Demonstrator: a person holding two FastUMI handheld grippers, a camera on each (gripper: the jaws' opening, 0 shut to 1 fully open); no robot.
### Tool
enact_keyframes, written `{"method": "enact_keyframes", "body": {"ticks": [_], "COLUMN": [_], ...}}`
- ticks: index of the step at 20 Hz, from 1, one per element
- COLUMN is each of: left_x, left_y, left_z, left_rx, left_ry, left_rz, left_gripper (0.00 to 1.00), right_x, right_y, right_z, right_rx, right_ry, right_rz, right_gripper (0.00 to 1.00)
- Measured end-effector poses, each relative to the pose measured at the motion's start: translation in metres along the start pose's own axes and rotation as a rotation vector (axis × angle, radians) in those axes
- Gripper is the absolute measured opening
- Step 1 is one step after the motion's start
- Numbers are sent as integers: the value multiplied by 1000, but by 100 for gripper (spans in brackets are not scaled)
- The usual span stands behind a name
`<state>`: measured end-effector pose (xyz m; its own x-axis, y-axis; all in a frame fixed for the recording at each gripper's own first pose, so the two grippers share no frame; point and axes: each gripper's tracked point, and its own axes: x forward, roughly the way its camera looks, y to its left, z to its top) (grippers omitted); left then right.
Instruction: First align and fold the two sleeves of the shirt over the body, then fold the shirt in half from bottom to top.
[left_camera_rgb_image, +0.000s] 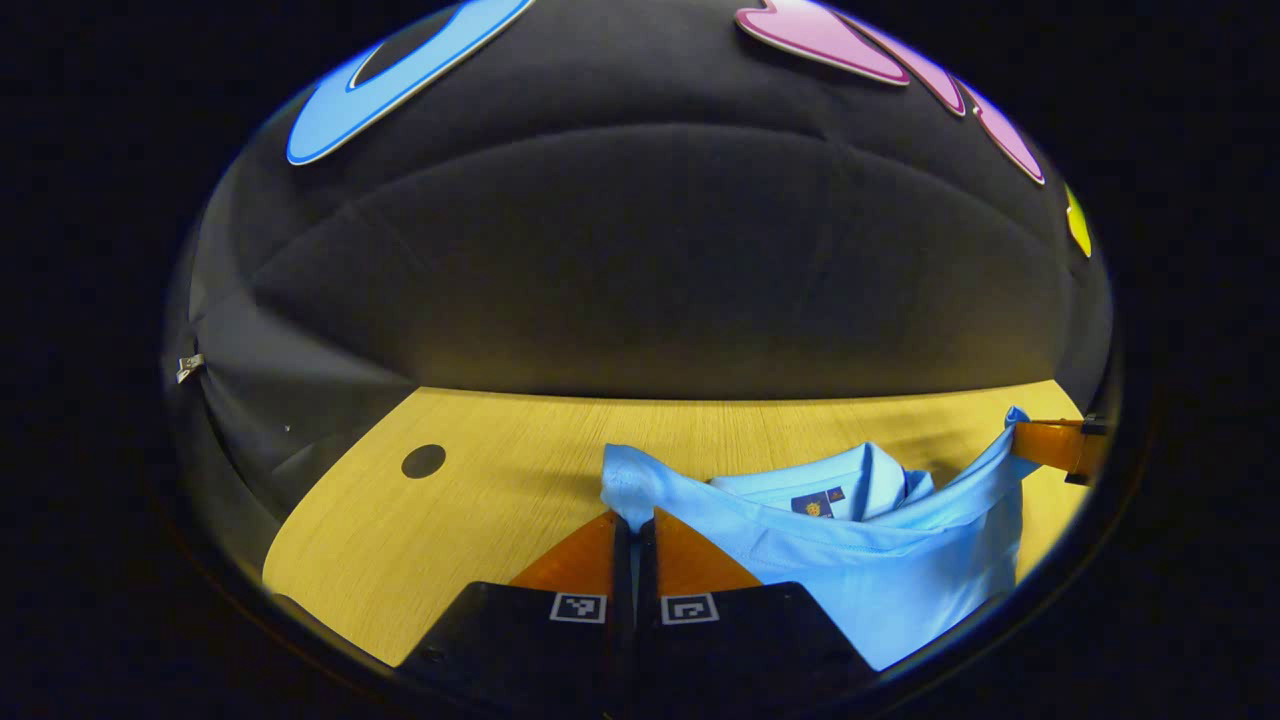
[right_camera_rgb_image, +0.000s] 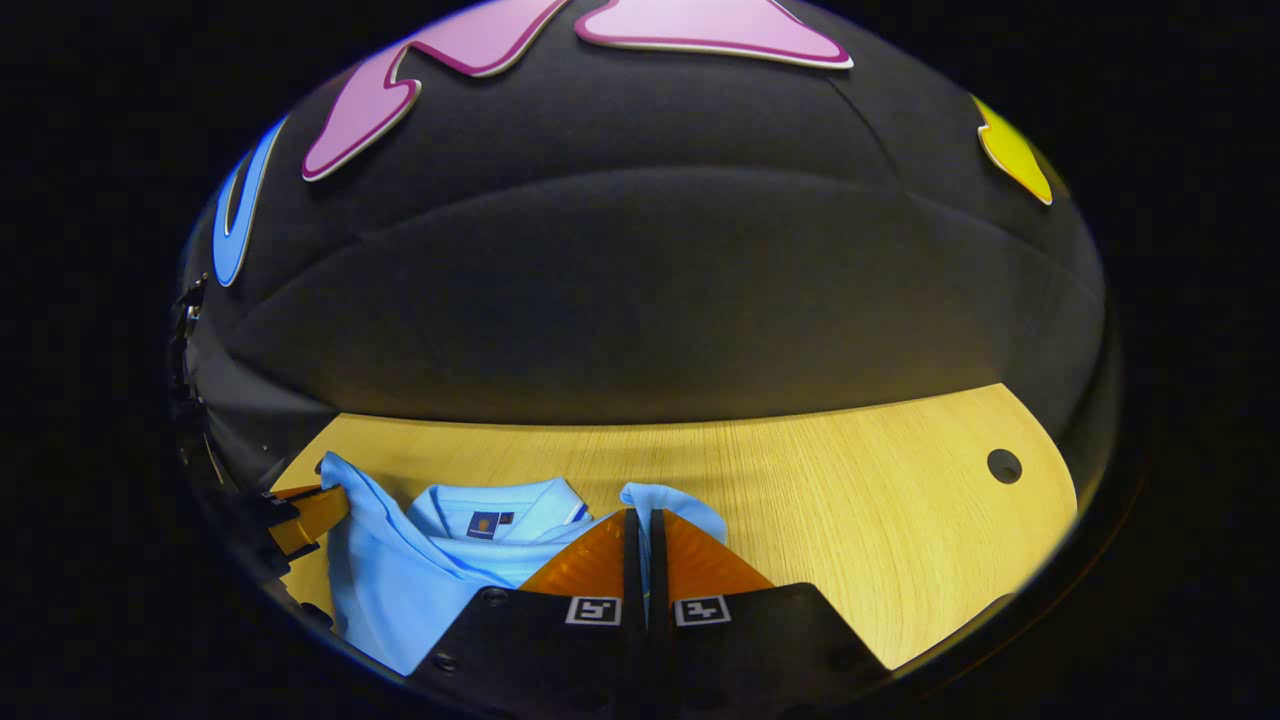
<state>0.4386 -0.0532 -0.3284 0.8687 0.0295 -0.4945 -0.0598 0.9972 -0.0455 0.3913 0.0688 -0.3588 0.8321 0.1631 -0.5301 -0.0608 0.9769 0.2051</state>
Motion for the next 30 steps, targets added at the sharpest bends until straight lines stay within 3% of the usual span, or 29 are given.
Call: {"method": "enact_keyframes", "body": {"ticks": [6, 7, 8, 16, 20, 21, 22, 23, 24, 27, 30], "left_x": [15, 16, 17, 15, 15, 13, 14, 14, 14, 13, 10], "left_y": [0, -1, -1, -1, 1, 3, 5, 6, 9, 11, 13], "left_z": [-26, -30, -32, -41, -42, -41, -42, -42, -41, -41, -38], "left_rx": [7, 10, 10, 20, 11, 13, 18, 23, 28, 29, 15], "left_ry": [71, 80, 88, 113, 116, 117, 120, 120, 117, 119, 110], "left_rz": [7, 8, 5, -3, -11, -7, -4, 2, 13, 22, 23], "left_gripper": [6, 6, 6, 7, 21, 39, 36, 47, 50, 66, 79], "right_x": [19, 21, 24, 27, 30, 30, 30, 29, 28, 28, 27], "right_y": [-7, -8, -8, -11, -9, -9, -10, -10, -9, -7, -7], "right_z": [-31, -34, -37, -53, -55, -56, -54, -55, -53, -54, -54], "right_rx": [10, 14, 19, 39, 56, 49, 38, 32, 29, 23, 17], "right_ry": [73, 81, 89, 142, 145, 142, 141, 138, 137, 136, 139], "right_rz": [-16, -20, -22, -53, -56, -63, -71, -73, -72, -79, -88], "right_gripper": [5, 0, 5, 5, 27, 35, 44, 49, 49, 75, 85]}}
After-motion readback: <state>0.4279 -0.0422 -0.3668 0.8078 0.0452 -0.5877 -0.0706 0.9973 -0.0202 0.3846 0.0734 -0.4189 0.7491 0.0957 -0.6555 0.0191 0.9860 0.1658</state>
